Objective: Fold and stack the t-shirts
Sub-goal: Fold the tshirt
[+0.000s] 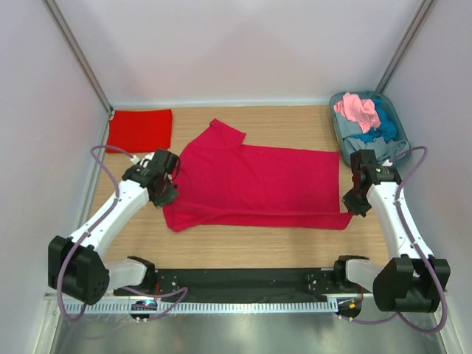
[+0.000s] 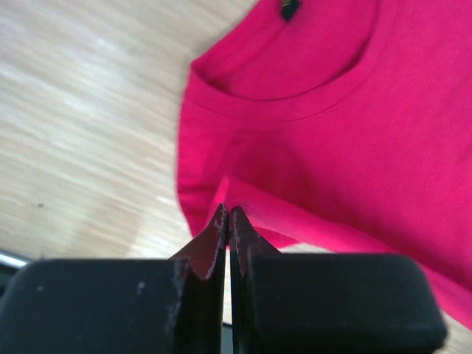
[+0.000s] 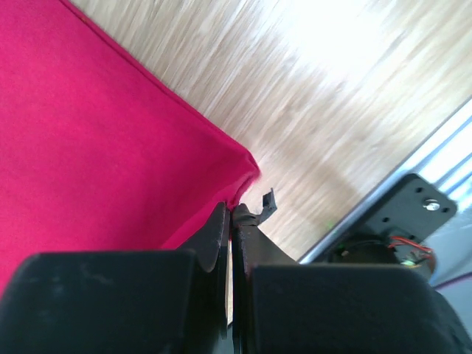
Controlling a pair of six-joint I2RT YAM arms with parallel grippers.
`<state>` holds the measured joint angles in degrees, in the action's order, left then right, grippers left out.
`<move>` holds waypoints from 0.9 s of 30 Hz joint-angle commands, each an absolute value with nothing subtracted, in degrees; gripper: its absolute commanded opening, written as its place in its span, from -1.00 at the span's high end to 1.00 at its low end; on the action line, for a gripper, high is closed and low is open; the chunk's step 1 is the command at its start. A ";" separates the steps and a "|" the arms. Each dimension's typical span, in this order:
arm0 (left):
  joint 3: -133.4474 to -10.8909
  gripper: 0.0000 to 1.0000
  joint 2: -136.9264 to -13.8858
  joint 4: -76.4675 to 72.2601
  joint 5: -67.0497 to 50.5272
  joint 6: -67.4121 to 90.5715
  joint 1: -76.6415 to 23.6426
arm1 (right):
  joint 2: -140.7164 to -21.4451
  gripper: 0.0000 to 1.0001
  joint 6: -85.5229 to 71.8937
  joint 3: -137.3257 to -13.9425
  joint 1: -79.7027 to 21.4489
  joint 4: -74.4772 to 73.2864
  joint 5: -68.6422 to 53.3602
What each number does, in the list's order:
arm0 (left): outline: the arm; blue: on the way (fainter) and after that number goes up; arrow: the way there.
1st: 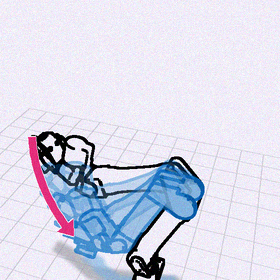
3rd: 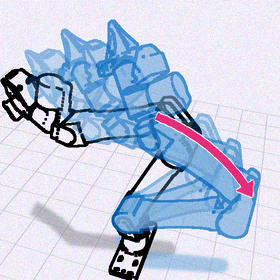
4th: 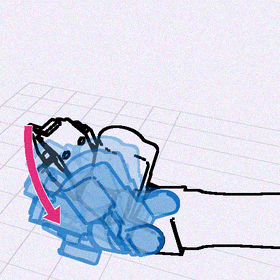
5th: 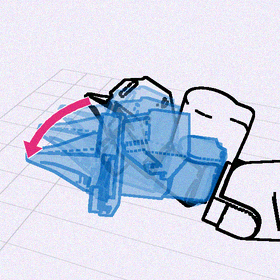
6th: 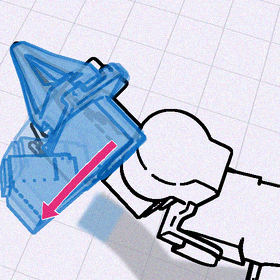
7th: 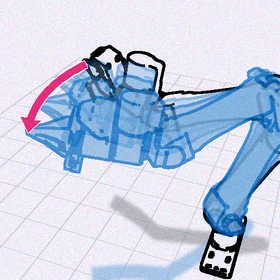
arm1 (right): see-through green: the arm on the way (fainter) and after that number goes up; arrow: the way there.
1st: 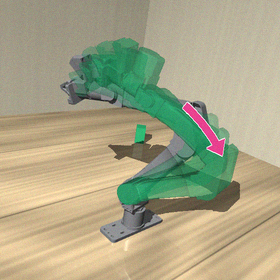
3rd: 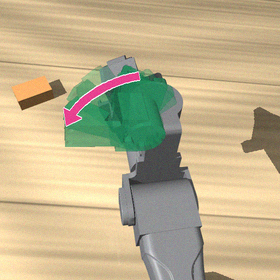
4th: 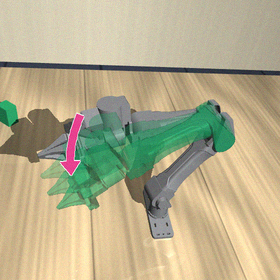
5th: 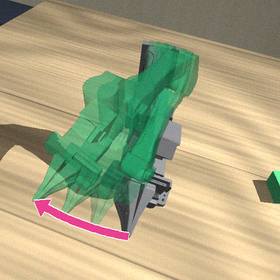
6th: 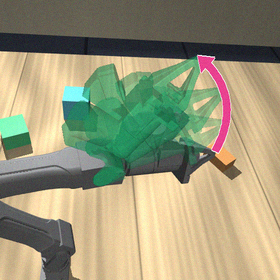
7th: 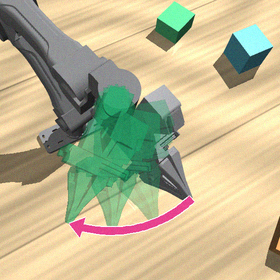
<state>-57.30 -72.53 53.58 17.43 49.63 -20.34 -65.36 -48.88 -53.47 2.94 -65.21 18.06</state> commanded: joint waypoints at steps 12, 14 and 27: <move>-58.96 0.99 -78.38 55.02 24.35 48.25 -20.83 | -65.65 0.98 -46.06 -51.77 2.72 -66.37 23.38; -60.81 0.99 -80.32 54.76 24.34 47.64 -20.74 | -66.70 0.98 -45.27 -51.15 2.72 -63.29 22.25; -68.64 0.99 -90.88 54.67 27.07 43.42 -20.92 | -74.71 0.98 -42.98 -49.92 2.72 -52.65 18.29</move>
